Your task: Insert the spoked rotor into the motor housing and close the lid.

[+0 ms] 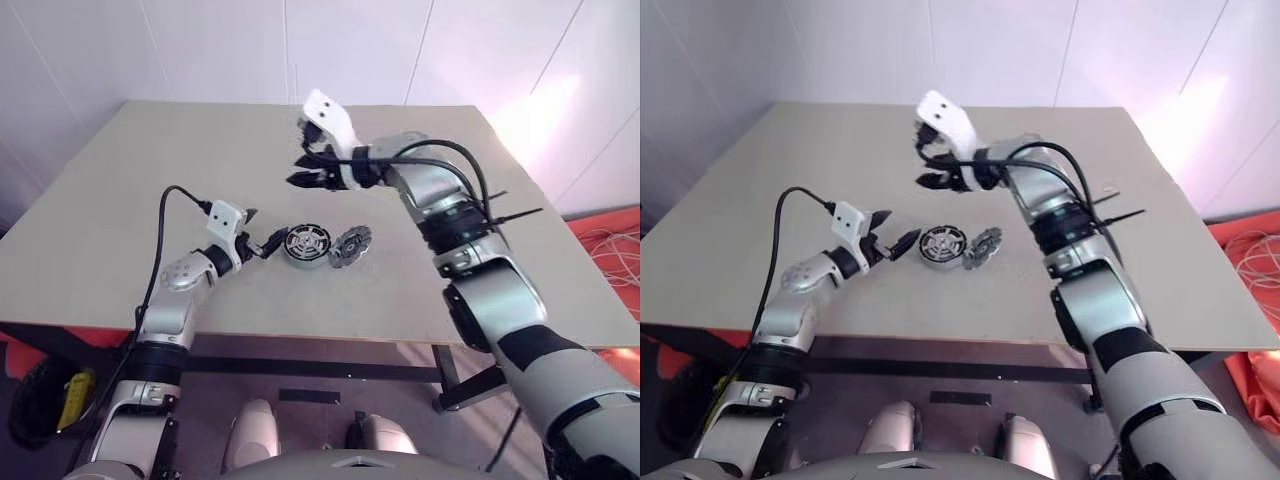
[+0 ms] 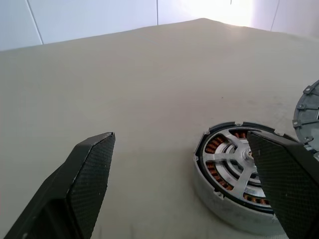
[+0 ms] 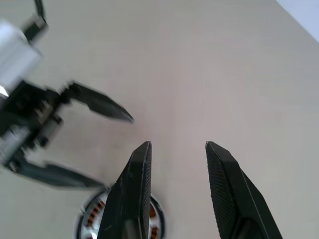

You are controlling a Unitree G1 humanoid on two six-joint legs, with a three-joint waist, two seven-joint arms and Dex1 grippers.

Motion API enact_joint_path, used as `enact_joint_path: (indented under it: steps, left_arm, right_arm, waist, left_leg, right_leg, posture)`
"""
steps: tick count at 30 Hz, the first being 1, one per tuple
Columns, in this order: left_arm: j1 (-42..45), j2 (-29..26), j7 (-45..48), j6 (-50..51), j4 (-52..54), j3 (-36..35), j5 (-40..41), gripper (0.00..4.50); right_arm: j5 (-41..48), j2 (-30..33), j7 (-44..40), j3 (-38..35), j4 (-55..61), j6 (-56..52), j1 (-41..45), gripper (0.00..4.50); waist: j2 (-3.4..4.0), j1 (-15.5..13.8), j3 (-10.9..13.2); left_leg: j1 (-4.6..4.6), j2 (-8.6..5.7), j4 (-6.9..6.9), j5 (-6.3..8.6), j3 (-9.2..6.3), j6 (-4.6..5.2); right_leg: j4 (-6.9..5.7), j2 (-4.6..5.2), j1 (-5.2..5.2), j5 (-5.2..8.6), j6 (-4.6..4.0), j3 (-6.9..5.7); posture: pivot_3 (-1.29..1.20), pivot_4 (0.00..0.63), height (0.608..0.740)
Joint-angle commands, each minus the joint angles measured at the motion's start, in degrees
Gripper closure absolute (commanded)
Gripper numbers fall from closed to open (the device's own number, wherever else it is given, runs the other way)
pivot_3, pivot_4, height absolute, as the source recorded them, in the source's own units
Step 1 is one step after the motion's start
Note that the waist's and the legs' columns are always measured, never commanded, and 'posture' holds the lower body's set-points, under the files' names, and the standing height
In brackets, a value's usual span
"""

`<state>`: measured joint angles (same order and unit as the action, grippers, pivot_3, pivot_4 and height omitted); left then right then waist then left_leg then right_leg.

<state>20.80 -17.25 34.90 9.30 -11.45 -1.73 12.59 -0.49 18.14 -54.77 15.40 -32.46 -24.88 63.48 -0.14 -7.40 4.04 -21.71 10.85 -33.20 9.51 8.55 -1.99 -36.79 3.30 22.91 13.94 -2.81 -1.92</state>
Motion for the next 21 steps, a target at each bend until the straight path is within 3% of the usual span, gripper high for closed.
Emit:
enact_joint_path:
  steps: [1, 6, 15, 21]
  left_arm:
    - [0.45, -0.90, 0.83, 0.13, 0.86, -0.93, 1.08, 0.00]
    - [0.91, -1.48, 2.58, 1.95, 0.80, -1.12, 2.37, 0.00]
    - [2.33, -1.65, 5.10, 5.01, 0.29, -0.82, 4.18, 0.00]
    - [2.51, -3.97, 8.57, 10.60, 2.33, -1.25, 6.92, 0.00]
  right_arm:
    - [-0.53, 3.93, 0.77, -2.61, -0.75, 4.65, -0.41, 2.97]
    - [-3.91, 12.75, 3.32, -3.70, -0.47, 10.41, -4.67, 4.46]
    - [-2.00, 27.12, -8.17, -4.17, 17.33, 10.35, -24.35, 4.46]
    - [3.59, 26.98, -11.26, -4.90, 32.45, 1.57, -34.65, 4.46]
  waist:
    - [0.00, 0.27, 0.00]
    - [0.00, 0.46, 0.00]
    - [-0.01, 0.06, 0.01]
    - [0.03, 0.50, 0.01]
  left_leg:
    - [-0.01, 0.00, 0.00, 0.00, 0.01, 0.00]
    - [0.03, 0.05, -0.01, 0.00, 0.03, 0.01]
    - [0.01, -0.01, -0.19, 0.20, 0.06, 0.37]
    - [0.32, 0.13, -0.15, 0.28, 0.05, 0.52]
  right_leg:
    - [0.00, 0.00, 0.01, -0.03, -0.03, 0.00]
    - [-0.01, -0.05, 0.03, -0.08, -0.12, -0.02]
    - [0.07, -0.03, -0.13, -0.08, -0.12, -0.01]
    - [0.05, -0.07, -0.21, -0.08, -0.12, 0.03]
  posture:
    - [0.00, 0.000, 0.740]
    - [0.00, 0.000, 0.740]
    - [0.00, 0.000, 0.740]
    - [0.00, 0.000, 0.740]
